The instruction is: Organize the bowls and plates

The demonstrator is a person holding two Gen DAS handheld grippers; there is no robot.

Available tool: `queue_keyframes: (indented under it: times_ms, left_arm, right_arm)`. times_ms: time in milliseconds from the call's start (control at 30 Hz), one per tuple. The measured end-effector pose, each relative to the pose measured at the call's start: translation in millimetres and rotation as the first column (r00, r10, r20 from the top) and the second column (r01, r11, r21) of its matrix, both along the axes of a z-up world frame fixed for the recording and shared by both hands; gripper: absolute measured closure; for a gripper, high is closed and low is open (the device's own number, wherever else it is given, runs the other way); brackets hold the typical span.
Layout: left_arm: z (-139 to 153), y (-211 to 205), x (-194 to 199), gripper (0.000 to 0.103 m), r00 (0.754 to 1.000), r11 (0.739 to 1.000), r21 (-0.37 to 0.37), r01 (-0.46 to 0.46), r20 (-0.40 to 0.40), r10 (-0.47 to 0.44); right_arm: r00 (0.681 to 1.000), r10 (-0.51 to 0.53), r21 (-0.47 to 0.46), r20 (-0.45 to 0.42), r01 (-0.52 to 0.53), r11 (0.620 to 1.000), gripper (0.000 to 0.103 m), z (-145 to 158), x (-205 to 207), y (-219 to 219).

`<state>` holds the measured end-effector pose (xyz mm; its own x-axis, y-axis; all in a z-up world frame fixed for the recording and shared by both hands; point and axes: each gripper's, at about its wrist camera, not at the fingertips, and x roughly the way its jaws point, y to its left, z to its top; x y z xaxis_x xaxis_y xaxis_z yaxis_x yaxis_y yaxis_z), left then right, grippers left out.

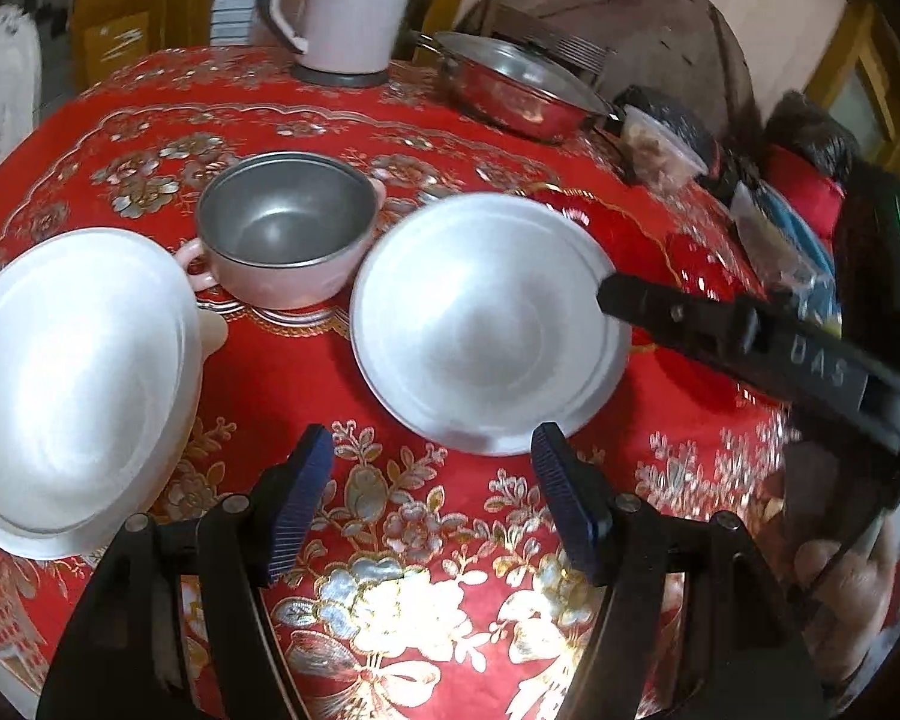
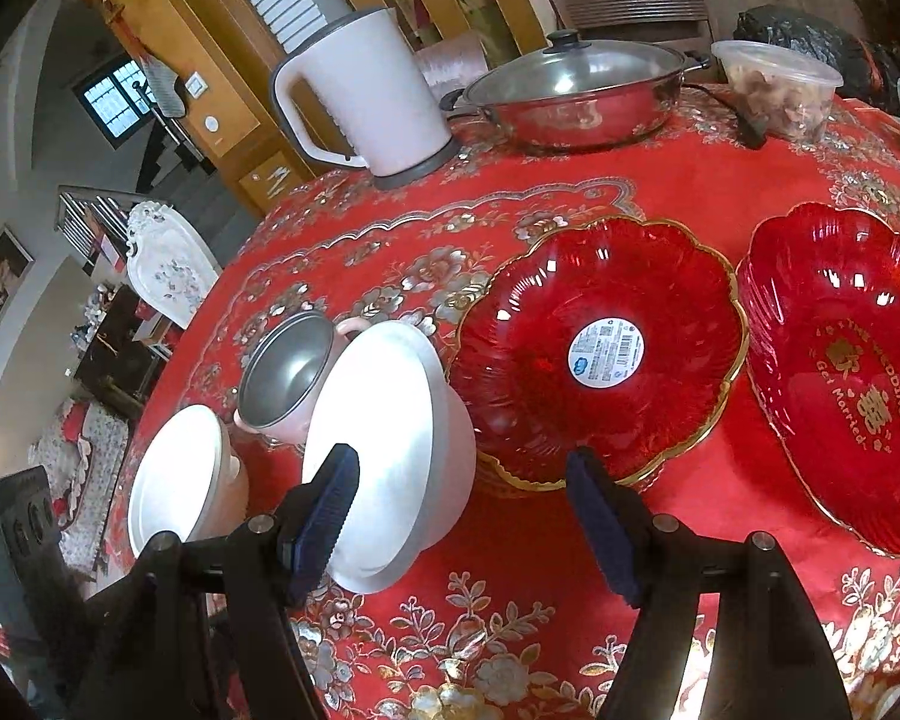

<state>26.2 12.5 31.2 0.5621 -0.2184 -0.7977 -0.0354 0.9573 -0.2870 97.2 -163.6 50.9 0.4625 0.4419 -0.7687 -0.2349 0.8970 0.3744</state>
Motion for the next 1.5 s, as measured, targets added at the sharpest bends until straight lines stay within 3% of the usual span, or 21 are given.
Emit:
queue_keyframes:
  times_ms: [567, 900, 1067, 1133, 1233, 1267, 1333, 1500]
  left_arm:
    - [-24, 1, 24, 0.035, 0.993, 0.988, -0.114, -0.104, -0.069, 0.096]
    - [-32, -1, 31, 0.035, 0.991, 0.988, -0.108, -0.106, -0.092, 0.097]
    - [-36, -1, 34, 0.035, 0.99, 0.988, -0.107, -0.114, -0.093, 0.105]
    - [-36, -2, 34, 0.035, 0.991, 0.989, -0.094, -0.113, -0.087, 0.105]
    - [-37, -6, 35, 0.036, 0.993, 0.994, -0.056, -0.095, -0.078, 0.091]
    - [-37, -7, 35, 0.038, 0.993, 0.995, -0.043, -0.092, -0.076, 0.088]
    - [-39, -9, 36, 0.061, 0.994, 0.996, -0.036, -0.082, -0.076, 0.079]
    - [-43, -3, 36, 0.079, 0.993, 0.993, -0.07, -0.093, -0.086, 0.087]
  right_arm:
    - [1.0, 0.014, -0.021, -0.004, -0.014, 1.0, 0.031, -4, 21, 11]
    - [0.999, 0.038, -0.02, -0.014, -0.038, 0.999, 0.043, -14, 28, 23]
    - [0.998, 0.057, -0.057, -0.007, -0.057, 0.997, 0.055, -13, 27, 29]
    - [0.997, 0.07, -0.065, -0.012, -0.071, 0.995, 0.068, -15, 27, 32]
    - [0.997, 0.073, -0.066, -0.012, -0.073, 0.995, 0.077, -16, 27, 32]
    - [0.997, 0.073, -0.067, -0.01, -0.073, 0.995, 0.077, -16, 26, 32]
    - [0.997, 0.074, -0.067, -0.01, -0.074, 0.995, 0.077, -16, 24, 31]
    - [0.998, 0.067, -0.082, 0.0, -0.067, 0.994, 0.077, -15, 20, 27]
